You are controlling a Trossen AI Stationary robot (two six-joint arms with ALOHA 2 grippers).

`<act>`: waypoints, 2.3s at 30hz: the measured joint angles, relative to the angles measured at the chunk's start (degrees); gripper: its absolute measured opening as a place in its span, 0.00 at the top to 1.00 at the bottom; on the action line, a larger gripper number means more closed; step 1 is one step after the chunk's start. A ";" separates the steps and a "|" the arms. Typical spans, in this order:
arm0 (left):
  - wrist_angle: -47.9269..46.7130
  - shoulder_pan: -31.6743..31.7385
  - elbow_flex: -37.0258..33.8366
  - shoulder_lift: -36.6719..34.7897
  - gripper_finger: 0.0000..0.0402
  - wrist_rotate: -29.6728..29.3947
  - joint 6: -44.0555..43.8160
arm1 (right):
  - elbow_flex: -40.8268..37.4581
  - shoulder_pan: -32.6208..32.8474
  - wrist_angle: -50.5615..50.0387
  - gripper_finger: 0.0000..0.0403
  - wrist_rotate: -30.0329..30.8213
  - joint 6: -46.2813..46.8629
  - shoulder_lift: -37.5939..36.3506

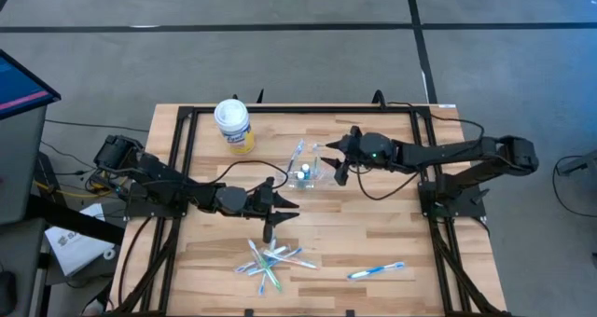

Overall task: Pick & Place toothbrushing station
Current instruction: Put the orange toothbrush into the transparent organizer

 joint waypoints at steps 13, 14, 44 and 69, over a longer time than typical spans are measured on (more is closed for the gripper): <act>-1.12 -1.31 0.00 0.00 0.75 7.79 0.00 | 0.02 11.29 -4.73 0.48 -0.02 0.02 -4.43; -1.16 -1.70 0.00 0.00 0.75 8.05 -0.02 | 0.02 12.31 -4.78 0.48 -0.02 0.02 -4.42; -25.18 -14.37 0.02 0.02 0.75 4.32 -11.72 | 0.00 24.75 -4.46 0.58 0.07 2.62 -3.88; -35.00 -17.73 0.02 0.04 0.75 -0.54 -13.06 | 0.00 24.71 -4.62 0.60 0.22 2.60 -3.88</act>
